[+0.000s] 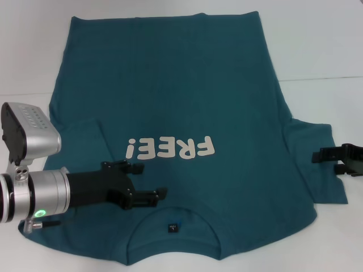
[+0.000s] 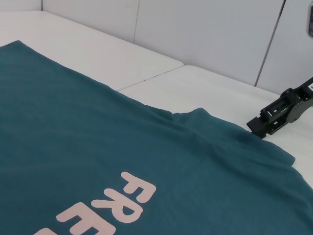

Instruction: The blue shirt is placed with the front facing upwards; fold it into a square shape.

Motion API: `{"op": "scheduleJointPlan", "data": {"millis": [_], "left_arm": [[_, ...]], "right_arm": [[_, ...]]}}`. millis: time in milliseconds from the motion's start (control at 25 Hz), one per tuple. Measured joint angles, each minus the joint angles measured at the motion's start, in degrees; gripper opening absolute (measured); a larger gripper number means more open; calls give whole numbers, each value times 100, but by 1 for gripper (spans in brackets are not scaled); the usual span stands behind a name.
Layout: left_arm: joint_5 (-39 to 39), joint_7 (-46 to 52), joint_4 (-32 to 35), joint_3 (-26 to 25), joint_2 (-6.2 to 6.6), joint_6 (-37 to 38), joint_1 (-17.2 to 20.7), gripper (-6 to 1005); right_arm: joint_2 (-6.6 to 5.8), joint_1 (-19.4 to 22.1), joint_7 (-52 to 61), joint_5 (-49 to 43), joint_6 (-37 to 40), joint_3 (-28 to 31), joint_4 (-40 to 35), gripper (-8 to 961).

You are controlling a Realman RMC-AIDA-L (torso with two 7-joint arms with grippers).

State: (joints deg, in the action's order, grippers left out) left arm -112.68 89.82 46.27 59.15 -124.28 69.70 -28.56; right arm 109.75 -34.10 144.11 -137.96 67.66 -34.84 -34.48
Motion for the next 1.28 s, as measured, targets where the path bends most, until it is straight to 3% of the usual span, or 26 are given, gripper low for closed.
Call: {"op": "scheduleJointPlan", "data": {"millis": [240,1000,1200,1280], "left_arm": [[1,0,1,1,0,8,-5,888],[62,-67,-30,1,0,-18,-9,888],[62,-69,-27,0,0,-18,-9,888],[62,-70,-13,0,0,-17,-9,888]], "right_arm": [[14,9,-14,5,2,124,18,787],[38,-7,-479,6,10,171,48,107],[30,-9,-503,6,89,157,-6,-1],[5,-10,-510,6,144,161,-18,1]]}}
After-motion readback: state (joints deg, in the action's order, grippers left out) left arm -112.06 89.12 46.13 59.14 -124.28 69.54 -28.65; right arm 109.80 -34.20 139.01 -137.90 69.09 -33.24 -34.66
